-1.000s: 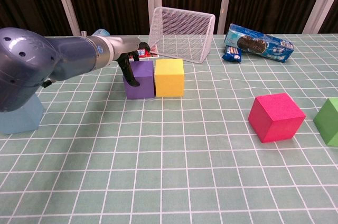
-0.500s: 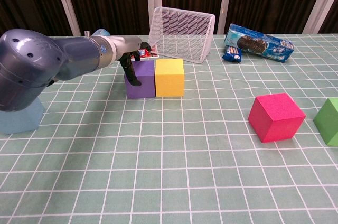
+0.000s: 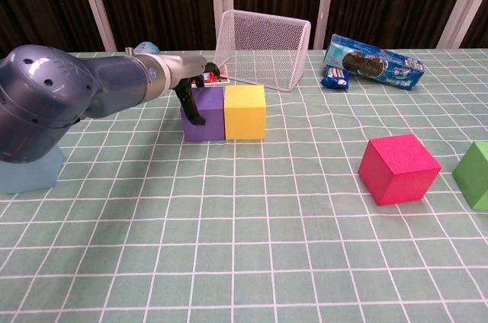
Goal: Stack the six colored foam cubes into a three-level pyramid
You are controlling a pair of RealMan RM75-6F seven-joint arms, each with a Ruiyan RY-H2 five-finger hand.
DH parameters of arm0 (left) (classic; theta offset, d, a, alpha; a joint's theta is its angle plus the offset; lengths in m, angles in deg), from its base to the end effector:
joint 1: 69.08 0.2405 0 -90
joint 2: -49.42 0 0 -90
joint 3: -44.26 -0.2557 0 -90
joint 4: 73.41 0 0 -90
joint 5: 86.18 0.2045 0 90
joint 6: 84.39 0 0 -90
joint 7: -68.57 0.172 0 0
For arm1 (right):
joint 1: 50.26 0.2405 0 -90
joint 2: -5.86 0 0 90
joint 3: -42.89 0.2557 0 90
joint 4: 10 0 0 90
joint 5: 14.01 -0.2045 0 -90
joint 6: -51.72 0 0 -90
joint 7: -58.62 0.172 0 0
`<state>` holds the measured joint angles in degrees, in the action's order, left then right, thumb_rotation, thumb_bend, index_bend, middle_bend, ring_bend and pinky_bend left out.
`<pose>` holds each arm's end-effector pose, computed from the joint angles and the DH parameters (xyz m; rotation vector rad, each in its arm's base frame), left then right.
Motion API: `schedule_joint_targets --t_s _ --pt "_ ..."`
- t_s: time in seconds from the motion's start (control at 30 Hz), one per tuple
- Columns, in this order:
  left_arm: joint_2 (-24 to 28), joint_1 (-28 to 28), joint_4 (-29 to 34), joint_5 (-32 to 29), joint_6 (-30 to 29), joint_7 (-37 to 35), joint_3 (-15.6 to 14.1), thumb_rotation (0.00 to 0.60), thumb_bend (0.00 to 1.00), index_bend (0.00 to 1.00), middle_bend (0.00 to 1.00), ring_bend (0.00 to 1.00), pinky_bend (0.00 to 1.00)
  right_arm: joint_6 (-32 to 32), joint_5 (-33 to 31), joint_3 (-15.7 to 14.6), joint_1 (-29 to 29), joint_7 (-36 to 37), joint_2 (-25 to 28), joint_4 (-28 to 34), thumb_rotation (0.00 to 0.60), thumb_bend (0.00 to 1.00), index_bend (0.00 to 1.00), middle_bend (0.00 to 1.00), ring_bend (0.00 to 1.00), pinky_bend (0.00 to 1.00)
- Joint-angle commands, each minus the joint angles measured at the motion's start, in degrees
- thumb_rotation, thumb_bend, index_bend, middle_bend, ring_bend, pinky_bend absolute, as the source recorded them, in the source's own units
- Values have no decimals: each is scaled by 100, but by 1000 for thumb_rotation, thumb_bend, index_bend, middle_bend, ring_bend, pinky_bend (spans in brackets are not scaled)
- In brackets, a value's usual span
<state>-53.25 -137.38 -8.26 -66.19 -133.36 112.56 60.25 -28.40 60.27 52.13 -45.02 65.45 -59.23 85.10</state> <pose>-0.0626 0.4490 -0.0793 -1.7936 -0.9994 -0.6356 -0.3225 -0.2295 0.1701 1.1304 -1.1106 0.9882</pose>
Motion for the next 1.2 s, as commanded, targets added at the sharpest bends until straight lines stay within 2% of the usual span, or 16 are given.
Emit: schedule_joint_targets --t_s 0.03,0.27,0.57,0.77,0.97,1.2 --pt "2 -1 1 7 2 -1 3 600 263 0 235 0 38 3 -3 0 0 -5 1 2 600 264 0 0 0 0" --pt "59 33 99 -39 -17 19 -9 600 103 0 76 0 38 -2 2 0 -4 2 6 7 600 263 0 0 0 0" --pt "233 123 398 -36 -153 -14 -12 600 65 0 16 0 34 -14 12 -3 -10 4 6 13 600 264 0 0 0 0" --pt "589 289 853 12 -381 -51 -38 600 43 0 1 0 31 -14 9 -3 -15 13 10 26 600 263 0 0 0 0" --pt "1123 547 1613 283 -744 -265 2 600 43 0 0 0 30 -5 7 -10 -15 -10 14 39 600 264 0 0 0 0" --pt "1847 1099 2925 1128 -1592 -650 -119 600 43 0 0 0 30 28 -8 -16 -7 -30 29 53 600 264 0 0 0 0"
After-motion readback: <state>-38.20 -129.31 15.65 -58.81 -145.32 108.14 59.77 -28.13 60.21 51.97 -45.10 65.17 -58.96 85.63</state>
